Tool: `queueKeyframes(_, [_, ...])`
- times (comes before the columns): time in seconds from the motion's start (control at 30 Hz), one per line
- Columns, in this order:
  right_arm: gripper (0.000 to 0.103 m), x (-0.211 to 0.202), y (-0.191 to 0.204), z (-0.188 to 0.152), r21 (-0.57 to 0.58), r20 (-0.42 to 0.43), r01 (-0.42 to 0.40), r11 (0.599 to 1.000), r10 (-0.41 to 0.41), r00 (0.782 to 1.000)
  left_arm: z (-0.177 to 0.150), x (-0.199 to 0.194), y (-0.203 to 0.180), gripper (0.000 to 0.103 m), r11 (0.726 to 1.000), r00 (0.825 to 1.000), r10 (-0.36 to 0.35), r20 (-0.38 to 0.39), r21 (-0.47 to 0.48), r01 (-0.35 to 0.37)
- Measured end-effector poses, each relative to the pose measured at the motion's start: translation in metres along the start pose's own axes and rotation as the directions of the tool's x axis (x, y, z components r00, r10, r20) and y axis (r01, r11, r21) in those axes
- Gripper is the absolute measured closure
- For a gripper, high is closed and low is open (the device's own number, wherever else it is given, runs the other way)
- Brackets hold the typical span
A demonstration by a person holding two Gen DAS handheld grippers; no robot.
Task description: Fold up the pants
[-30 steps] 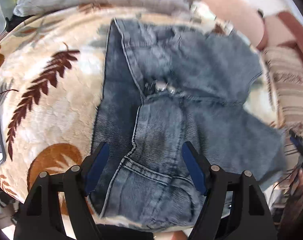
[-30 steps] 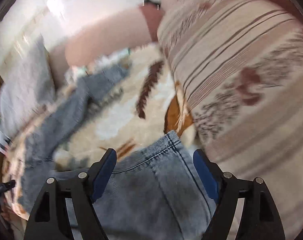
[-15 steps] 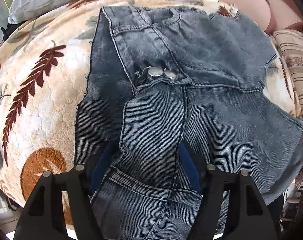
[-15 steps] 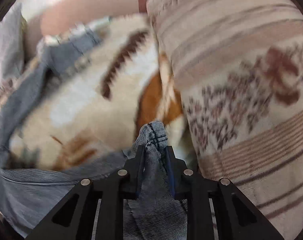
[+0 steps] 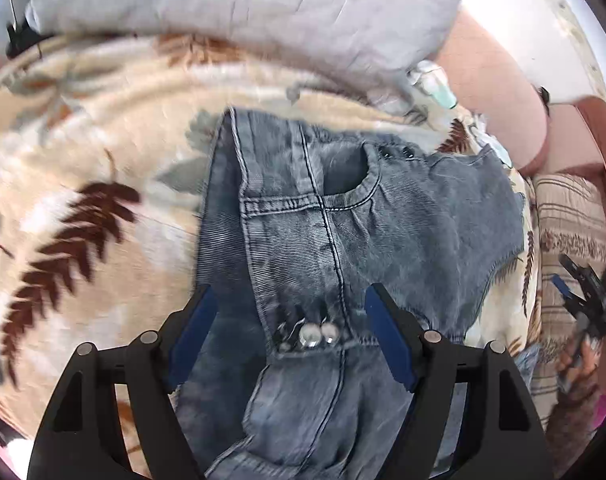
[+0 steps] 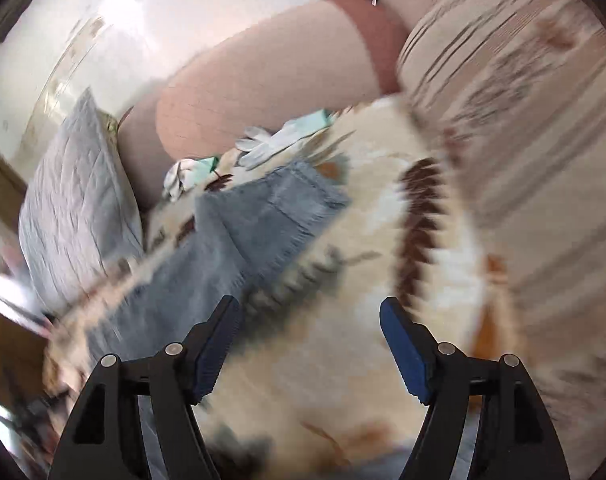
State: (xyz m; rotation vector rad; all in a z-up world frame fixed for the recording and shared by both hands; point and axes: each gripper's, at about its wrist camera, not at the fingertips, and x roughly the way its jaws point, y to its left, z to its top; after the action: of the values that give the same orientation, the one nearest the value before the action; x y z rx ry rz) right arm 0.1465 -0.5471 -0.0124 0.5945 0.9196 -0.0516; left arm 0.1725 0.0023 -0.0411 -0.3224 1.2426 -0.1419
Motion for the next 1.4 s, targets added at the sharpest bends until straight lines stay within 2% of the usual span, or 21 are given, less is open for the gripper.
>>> queueKeyframes(0.13, [0.029,0.076,-0.002,0.026,0.114,-0.045,0.007,0.993,-0.002,0.999,0.000,0.010,-0.007,0.026,1.000,1.000,-0.015,-0.006,0.017,0.015])
queueKeyframes(0.23, [0.029,0.112,-0.011,0.036,0.178,-0.036,-0.009,0.984,0.016,0.999,0.007,0.021,-0.009,0.026,1.000,1.000,-0.026,-0.015,0.014,0.026])
queueKeyframes(0.3, [0.029,0.128,-0.009,0.036,0.185,-0.044,-0.008,0.983,0.016,0.999,0.014,0.033,-0.012,0.026,1.000,1.000,0.004,-0.024,0.013,-0.004])
queueKeyframes(0.33, [0.032,0.128,-0.002,0.037,0.145,-0.015,0.002,0.989,0.000,1.000,0.017,0.039,-0.013,0.026,1.000,0.999,0.024,-0.029,0.010,-0.024])
queueKeyframes(0.4, [0.094,0.127,0.008,0.043,0.068,-0.025,-0.008,0.998,0.010,1.000,0.019,0.045,-0.016,0.027,1.000,0.999,0.029,-0.038,-0.005,-0.029])
queueKeyframes(0.43, [0.099,0.123,0.009,0.046,0.054,-0.020,-0.019,0.998,0.020,1.000,0.019,0.043,-0.017,0.028,1.000,0.999,0.023,-0.024,-0.009,-0.023])
queueKeyframes(0.53, [0.099,0.080,0.001,0.049,0.028,0.083,-0.036,0.999,0.033,0.996,0.016,0.038,-0.020,0.035,1.000,1.000,0.016,0.019,-0.004,-0.016])
queueKeyframes(0.6, [0.099,0.065,-0.015,0.047,0.047,0.099,-0.007,0.999,0.002,0.995,0.013,0.048,-0.022,0.038,0.995,0.996,0.092,0.012,0.026,-0.092])
queueKeyframes(0.67, [0.099,0.073,-0.039,0.043,0.084,0.037,0.075,0.994,-0.079,0.996,0.010,0.055,-0.030,0.039,0.984,0.988,0.151,0.028,0.087,-0.153])
queueKeyframes(0.73, [0.098,0.085,-0.060,0.032,0.115,-0.049,0.151,0.982,-0.146,0.988,0.008,0.050,-0.037,0.040,0.978,0.986,0.165,0.022,0.123,-0.166])
queueKeyframes(0.77, [0.098,0.083,-0.066,0.027,0.120,-0.060,0.156,0.980,-0.150,0.987,0.008,0.045,-0.035,0.044,0.982,0.989,0.144,0.005,0.121,-0.144])
queueKeyframes(0.83, [0.092,0.067,-0.068,0.028,0.132,-0.025,0.137,0.982,-0.135,0.991,0.011,0.030,-0.027,0.046,0.990,0.995,0.098,-0.004,0.098,-0.097])
queueKeyframes(0.87, [0.090,0.055,-0.067,0.032,0.139,0.010,0.116,0.983,-0.118,0.993,0.017,0.019,-0.019,0.046,0.993,0.996,0.082,0.016,0.085,-0.083])
queueKeyframes(0.93, [0.078,0.029,-0.057,0.046,0.101,0.099,0.079,0.992,-0.089,0.991,0.030,-0.001,-0.007,0.045,0.996,0.995,0.076,0.065,0.045,-0.079])
queueKeyframes(0.97, [0.059,0.024,-0.051,0.051,0.076,0.117,0.076,0.994,-0.085,0.990,0.040,-0.008,-0.002,0.043,0.997,0.994,0.071,0.082,0.014,-0.073])
queueKeyframes(1.0, [0.034,0.023,-0.041,0.060,0.033,0.121,0.068,0.997,-0.071,0.990,0.049,-0.010,0.002,0.041,0.998,0.995,0.063,0.083,-0.009,-0.063])
queueKeyframes(1.03, [0.024,0.029,-0.029,0.068,-0.006,0.100,0.076,0.997,-0.075,0.992,0.059,-0.009,0.006,0.037,0.998,0.996,0.047,0.072,-0.035,-0.045])
queueKeyframes(1.1, [0.020,0.047,-0.012,0.081,-0.060,0.070,0.097,0.993,-0.093,0.993,0.077,0.001,0.008,0.036,0.997,0.998,0.035,0.045,-0.070,-0.032])
queueKeyframes(1.23, [0.021,0.100,0.015,0.101,-0.088,0.001,0.062,0.994,-0.062,0.998,0.099,0.027,0.007,0.036,0.994,0.999,0.008,-0.050,-0.107,-0.013])
queueKeyframes(1.33, [0.021,0.128,0.024,0.109,-0.132,-0.018,0.092,0.987,-0.095,0.995,0.109,0.027,0.015,0.036,0.990,0.999,-0.017,-0.042,-0.140,0.011])
queueKeyframes(1.4, [0.021,0.150,0.030,0.117,-0.169,-0.020,0.121,0.978,-0.126,0.992,0.118,0.027,0.023,0.030,0.985,0.999,-0.029,-0.033,-0.169,0.023])
